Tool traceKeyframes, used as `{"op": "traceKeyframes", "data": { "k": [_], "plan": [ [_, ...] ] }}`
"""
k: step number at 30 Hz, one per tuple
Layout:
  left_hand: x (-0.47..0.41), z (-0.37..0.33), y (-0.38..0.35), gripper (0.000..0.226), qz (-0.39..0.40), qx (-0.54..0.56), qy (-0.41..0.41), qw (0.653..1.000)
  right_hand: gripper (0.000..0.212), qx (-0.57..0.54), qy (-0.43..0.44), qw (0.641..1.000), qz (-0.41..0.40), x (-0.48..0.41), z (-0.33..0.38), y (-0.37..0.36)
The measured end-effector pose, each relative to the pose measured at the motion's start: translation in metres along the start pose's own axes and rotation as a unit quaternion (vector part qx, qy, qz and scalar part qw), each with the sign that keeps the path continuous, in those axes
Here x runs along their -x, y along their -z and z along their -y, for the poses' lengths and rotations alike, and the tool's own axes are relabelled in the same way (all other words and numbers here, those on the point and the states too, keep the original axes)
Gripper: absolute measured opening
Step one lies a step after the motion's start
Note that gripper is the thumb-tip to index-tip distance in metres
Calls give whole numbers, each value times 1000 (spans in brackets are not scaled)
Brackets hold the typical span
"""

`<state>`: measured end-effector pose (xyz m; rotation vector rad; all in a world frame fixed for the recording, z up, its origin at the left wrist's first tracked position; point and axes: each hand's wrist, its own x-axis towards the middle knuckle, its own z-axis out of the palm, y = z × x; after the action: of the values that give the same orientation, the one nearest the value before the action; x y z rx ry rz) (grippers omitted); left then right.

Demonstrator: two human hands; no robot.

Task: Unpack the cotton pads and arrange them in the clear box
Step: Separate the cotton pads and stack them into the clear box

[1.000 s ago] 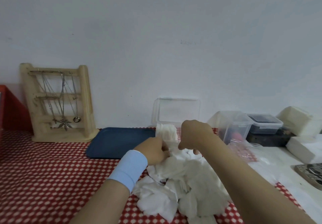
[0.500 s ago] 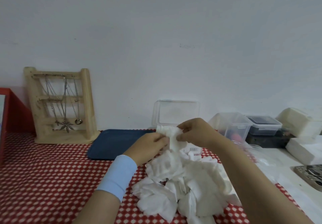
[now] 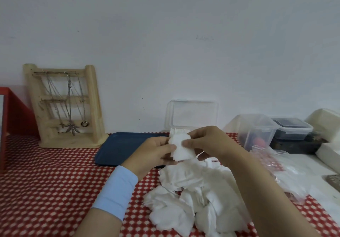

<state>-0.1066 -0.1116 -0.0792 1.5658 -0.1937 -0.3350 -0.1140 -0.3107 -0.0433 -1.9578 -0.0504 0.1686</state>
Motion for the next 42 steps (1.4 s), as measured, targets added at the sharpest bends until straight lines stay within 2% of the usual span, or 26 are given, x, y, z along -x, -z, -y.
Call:
{"op": "traceKeyframes", "data": {
  "k": [5, 9, 14, 20, 28, 33, 36, 39, 42],
  "plan": [
    [0, 1, -3, 22, -13, 39, 8, 999, 18, -27, 8, 999, -31, -2, -3, -7],
    [1, 2, -5, 26, -22, 101, 19, 994, 6, -20, 39, 995, -94, -3, -3, -11],
    [2, 1, -5, 31, 8, 203, 32, 979, 6, -27, 57, 987, -145, -4, -2, -17],
    [-1, 5, -4, 36, 0, 274, 54, 960, 6, -57, 69, 980, -179, -6, -3, -19],
    [-1, 4, -1, 31, -43, 247, 42, 967, 13, -118, 117, 966, -196, -2, 3, -12],
    [1, 3, 0, 27, -53, 152, 30, 987, 9, -84, 124, 987, -65, 6, 9, -8],
    [4, 0, -2, 26, -27, 117, 13, 993, 8, -4, 105, 994, -40, 6, 7, -15],
    [3, 1, -1, 25, -55, 118, 18, 991, 9, -20, 111, 990, -83, 4, 5, -17],
    [-3, 6, 5, 19, -135, 161, 29, 977, 11, -145, 102, 971, -160, 0, 6, -3]
  ]
}}
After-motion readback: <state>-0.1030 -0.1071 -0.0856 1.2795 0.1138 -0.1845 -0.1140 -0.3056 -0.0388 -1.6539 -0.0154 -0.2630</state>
